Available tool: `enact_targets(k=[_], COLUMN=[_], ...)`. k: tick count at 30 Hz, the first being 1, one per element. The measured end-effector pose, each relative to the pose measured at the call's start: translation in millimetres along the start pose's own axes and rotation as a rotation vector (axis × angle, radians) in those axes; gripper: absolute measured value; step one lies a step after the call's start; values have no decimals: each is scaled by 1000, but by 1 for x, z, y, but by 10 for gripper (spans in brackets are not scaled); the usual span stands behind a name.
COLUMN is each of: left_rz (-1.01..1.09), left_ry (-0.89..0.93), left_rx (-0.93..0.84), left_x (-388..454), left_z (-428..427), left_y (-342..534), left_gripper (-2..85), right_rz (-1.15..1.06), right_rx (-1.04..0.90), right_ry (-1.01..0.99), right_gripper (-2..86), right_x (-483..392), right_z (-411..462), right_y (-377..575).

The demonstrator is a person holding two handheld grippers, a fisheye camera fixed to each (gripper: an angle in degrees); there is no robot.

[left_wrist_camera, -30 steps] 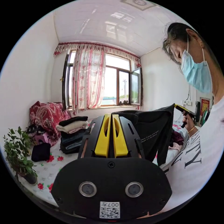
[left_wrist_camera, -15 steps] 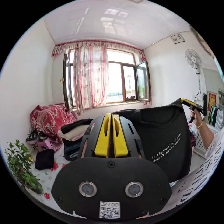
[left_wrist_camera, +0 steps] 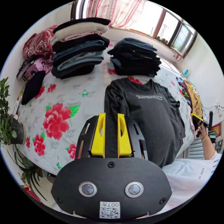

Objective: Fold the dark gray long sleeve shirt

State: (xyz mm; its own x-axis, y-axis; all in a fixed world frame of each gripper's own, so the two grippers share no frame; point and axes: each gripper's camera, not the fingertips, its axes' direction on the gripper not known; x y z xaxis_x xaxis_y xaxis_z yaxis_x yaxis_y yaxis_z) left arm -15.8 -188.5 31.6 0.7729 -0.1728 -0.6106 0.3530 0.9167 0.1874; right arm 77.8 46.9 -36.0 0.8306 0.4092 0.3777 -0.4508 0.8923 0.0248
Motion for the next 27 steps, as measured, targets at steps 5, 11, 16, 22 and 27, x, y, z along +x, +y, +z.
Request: enact_targets(k=[5, 11, 16, 22, 27], left_rz=[38, 132, 53, -256, -124], left_ry=[-56, -153, -465, -437, -174], left_rx=[-198, -262, -396, -150, 8], left_x=[16, 7, -83, -190, -154], left_z=[77, 103, 100, -12, -47], left_y=[29, -19, -46, -32, 19], left_gripper=[76, 38, 14, 63, 69], right_rz=[12, -160, 73, 335, 164], right_rx=[-158, -191, -164, 11, 75], right_ry=[23, 79, 513, 377, -119], right_gripper=[55, 22, 9, 31, 54], right_x=[14, 17, 110, 204, 147], right_z=[57, 73, 45, -49, -45], right_y=[23, -23, -62, -44, 7])
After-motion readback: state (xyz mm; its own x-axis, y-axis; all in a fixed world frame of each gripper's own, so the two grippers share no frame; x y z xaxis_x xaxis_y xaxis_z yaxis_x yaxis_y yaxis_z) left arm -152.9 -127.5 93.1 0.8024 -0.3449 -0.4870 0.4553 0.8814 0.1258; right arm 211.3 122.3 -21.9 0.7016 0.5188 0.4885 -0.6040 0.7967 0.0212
